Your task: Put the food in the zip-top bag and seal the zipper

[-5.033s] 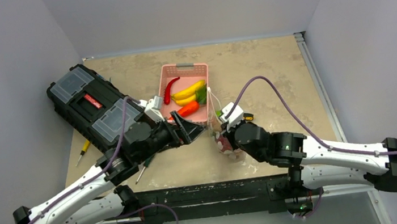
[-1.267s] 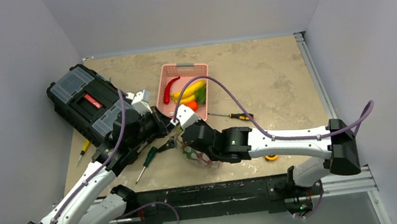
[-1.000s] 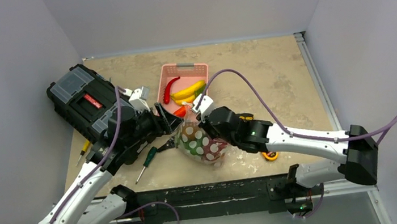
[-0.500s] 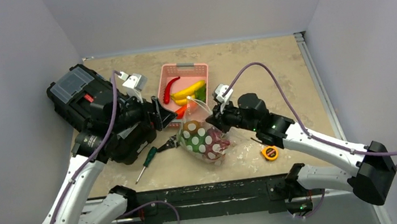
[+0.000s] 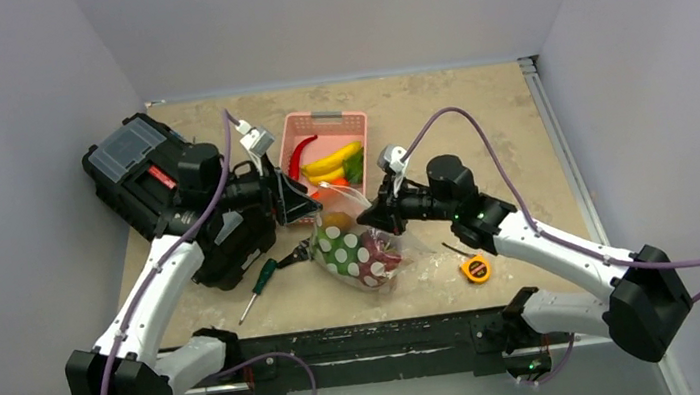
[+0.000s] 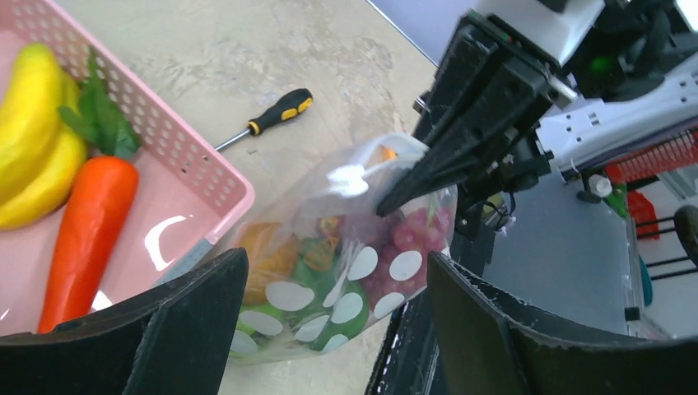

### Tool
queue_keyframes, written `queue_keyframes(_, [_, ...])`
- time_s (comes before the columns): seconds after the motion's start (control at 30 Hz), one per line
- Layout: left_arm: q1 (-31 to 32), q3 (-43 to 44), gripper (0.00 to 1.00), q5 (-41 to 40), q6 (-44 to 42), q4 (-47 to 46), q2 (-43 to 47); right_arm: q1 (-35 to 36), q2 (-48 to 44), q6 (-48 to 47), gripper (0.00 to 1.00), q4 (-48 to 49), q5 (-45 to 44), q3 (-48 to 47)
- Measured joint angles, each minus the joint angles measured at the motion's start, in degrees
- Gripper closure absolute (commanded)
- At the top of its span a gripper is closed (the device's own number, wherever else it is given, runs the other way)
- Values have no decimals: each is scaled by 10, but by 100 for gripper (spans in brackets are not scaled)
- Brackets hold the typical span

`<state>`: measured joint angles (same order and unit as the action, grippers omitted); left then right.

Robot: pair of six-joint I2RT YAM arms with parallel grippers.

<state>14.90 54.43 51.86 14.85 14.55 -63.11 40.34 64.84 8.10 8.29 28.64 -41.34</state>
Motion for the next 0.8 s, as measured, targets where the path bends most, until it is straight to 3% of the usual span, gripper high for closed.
queue_keyframes(0.27, [5,-87,18,62,-28,-83,15,-41,0,9,100,-1,71,1])
queue_keyframes(0.5, [7,-81,22,64,-35,-164,-73,-52,12,11,100,0,116,1])
queue_keyframes(0.67, [15,-57,40,115,-18,-215,-137,-56,21,11,100,0,131,0])
queue_keyframes(0.8, [35,-56,62,136,-23,-225,-132,-61,38,10,100,-4,135,-12])
